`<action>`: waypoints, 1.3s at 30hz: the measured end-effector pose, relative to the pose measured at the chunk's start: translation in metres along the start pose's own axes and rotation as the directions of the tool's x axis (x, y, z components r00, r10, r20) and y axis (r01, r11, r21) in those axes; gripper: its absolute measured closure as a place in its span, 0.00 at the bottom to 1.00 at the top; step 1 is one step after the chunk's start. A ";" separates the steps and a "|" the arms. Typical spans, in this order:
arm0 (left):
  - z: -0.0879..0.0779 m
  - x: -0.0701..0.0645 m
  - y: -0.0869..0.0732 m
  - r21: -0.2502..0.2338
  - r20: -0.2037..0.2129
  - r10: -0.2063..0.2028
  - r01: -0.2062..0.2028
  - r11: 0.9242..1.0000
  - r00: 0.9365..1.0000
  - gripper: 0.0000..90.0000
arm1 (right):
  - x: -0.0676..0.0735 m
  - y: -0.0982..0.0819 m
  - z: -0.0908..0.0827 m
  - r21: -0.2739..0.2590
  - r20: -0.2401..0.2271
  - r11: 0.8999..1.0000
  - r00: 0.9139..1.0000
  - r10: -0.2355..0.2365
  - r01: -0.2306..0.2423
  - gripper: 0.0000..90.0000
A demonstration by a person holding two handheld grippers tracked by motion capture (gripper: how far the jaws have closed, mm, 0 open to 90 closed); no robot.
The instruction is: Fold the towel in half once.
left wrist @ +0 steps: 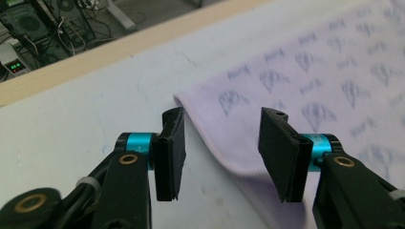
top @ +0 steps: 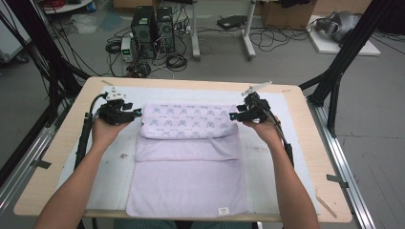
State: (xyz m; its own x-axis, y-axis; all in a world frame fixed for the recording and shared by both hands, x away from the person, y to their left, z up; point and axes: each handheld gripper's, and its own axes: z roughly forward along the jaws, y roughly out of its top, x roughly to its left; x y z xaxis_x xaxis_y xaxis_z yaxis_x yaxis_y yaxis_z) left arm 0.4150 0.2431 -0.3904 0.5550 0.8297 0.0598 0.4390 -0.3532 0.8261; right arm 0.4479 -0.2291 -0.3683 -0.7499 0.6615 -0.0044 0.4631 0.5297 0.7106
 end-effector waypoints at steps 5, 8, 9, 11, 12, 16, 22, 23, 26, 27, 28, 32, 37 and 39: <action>-0.023 -0.019 -0.022 -0.038 0.061 0.035 -0.033 0.999 0.997 0.55 | 0.026 -0.030 -0.016 -0.088 -0.056 0.996 0.998 -0.037 0.032 0.58; -0.037 -0.029 -0.035 -0.062 0.121 0.025 -0.018 0.998 0.992 0.57 | 0.040 -0.045 -0.023 -0.105 -0.087 0.993 0.994 -0.067 0.058 0.65; -0.043 -0.032 -0.041 -0.091 0.145 0.017 -0.004 0.996 0.989 0.58 | 0.044 -0.049 -0.025 -0.102 -0.092 0.992 0.992 -0.083 0.073 0.68; -0.052 -0.038 -0.051 -0.113 0.176 0.029 -0.009 0.994 0.984 0.65 | 0.052 -0.057 -0.026 -0.097 -0.122 0.992 0.988 -0.093 0.081 0.73; -0.054 -0.041 -0.056 -0.106 0.190 0.035 -0.014 0.994 0.981 0.66 | 0.056 -0.062 -0.026 -0.094 -0.129 0.991 0.986 -0.107 0.096 0.74; -0.054 -0.050 -0.069 -0.057 0.227 0.075 -0.064 0.996 0.971 0.69 | 0.064 -0.077 -0.019 -0.047 -0.151 0.994 0.983 -0.101 0.094 0.73; -0.036 -0.064 -0.075 0.044 0.270 0.125 -0.142 0.989 0.955 0.65 | 0.069 -0.092 -0.007 -0.032 -0.180 0.997 0.980 -0.080 0.075 0.69; -0.034 -0.065 -0.076 0.060 0.277 0.122 -0.144 0.988 0.953 0.65 | 0.070 -0.094 -0.005 -0.028 -0.180 0.997 0.981 -0.076 0.072 0.69; -0.029 -0.065 -0.079 0.080 0.286 0.097 -0.125 0.989 0.953 0.68 | 0.071 -0.099 0.001 -0.009 -0.180 0.997 0.981 -0.072 0.071 0.73; -0.029 -0.065 -0.079 0.078 0.281 0.100 -0.126 0.989 0.955 0.74 | 0.072 -0.101 0.003 -0.017 -0.175 0.997 0.982 -0.076 0.074 0.76; -0.029 -0.066 -0.079 0.074 0.279 0.109 -0.135 0.988 0.954 0.82 | 0.072 -0.102 0.004 -0.027 -0.173 0.997 0.982 -0.077 0.074 0.81; -0.033 -0.068 -0.076 0.063 0.258 0.135 -0.156 0.986 0.957 0.96 | 0.073 -0.100 0.000 -0.039 -0.198 0.995 0.975 -0.102 0.096 0.96; -0.055 -0.066 -0.068 -0.013 0.239 0.126 -0.127 0.992 0.963 0.96 | 0.074 -0.096 -0.023 -0.128 -0.212 0.988 0.971 -0.108 0.082 0.97; -0.066 -0.068 -0.066 -0.041 0.242 0.125 -0.118 0.992 0.962 0.96 | 0.076 -0.093 -0.037 -0.155 -0.208 0.983 0.970 -0.127 0.096 0.97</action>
State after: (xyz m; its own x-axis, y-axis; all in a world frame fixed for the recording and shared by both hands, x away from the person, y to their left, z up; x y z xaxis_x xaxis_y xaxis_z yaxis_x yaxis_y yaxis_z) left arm 0.3020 0.2386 -0.4124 0.7596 0.6500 0.0251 0.3411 -0.4309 0.8354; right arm 0.3300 -0.2475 -0.4092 -0.8844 0.4639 0.0512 0.3100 0.5019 0.8074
